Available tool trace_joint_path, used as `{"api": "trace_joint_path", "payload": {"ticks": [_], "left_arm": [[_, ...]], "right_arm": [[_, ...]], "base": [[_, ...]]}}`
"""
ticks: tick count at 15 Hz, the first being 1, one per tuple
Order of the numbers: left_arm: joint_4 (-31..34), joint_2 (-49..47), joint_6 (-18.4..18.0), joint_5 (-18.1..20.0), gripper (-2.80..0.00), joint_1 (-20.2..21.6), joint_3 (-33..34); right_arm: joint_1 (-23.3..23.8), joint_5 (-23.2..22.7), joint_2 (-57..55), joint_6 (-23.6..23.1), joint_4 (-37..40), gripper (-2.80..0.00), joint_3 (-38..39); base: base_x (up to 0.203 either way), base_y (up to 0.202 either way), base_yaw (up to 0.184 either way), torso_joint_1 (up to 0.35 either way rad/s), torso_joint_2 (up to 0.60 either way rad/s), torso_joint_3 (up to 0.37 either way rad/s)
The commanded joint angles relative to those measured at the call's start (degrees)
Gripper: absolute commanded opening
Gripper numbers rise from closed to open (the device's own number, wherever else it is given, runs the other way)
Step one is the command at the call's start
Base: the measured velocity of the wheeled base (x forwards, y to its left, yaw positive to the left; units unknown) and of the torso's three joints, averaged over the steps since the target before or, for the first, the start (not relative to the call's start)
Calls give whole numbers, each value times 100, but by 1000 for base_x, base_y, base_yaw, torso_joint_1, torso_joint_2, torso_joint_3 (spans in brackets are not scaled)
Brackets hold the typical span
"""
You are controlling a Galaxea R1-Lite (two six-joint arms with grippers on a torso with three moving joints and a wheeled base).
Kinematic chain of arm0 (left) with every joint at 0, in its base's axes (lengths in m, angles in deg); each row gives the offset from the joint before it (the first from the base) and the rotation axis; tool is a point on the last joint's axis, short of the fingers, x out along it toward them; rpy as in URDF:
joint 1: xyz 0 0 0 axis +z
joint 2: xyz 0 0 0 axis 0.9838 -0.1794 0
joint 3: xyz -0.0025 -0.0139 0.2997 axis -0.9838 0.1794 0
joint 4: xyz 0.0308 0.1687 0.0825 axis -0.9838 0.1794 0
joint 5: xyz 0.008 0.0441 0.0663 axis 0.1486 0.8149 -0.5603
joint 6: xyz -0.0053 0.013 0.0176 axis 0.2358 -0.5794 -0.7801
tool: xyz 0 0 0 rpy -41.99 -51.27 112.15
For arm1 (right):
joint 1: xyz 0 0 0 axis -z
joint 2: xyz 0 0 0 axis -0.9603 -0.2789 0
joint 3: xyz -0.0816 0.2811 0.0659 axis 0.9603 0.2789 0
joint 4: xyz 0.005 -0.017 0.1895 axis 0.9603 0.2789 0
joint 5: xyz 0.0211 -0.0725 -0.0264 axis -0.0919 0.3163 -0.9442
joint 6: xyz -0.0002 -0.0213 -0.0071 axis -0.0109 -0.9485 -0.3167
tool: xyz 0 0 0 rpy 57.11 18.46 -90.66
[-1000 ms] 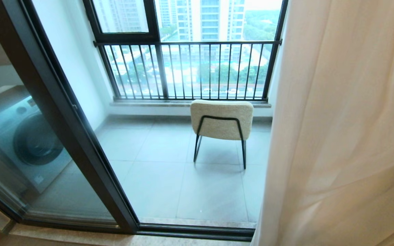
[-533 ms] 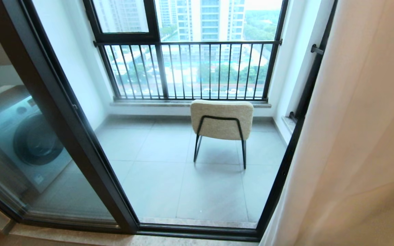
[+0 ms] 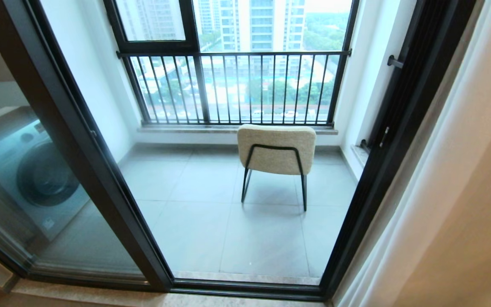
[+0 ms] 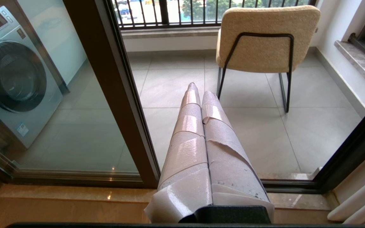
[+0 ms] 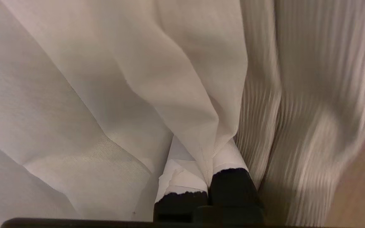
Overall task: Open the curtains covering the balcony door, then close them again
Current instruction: Pull the inner curtains open on both sides
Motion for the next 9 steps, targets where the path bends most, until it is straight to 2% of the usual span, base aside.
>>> {"api": "trace_joint_path", "payload": {"ticks": [1, 9], "left_arm": [[-2, -8, 3, 2, -280, 2, 0], [-5, -8, -2, 2, -280, 2, 0]], "right_arm": [[141, -1, -425, -2, -18, -280, -262], [543, 19, -954, -21, -123, -280, -448]], "base": [[0, 0, 0, 0, 0, 0], [0, 0, 0, 0, 0, 0]]}}
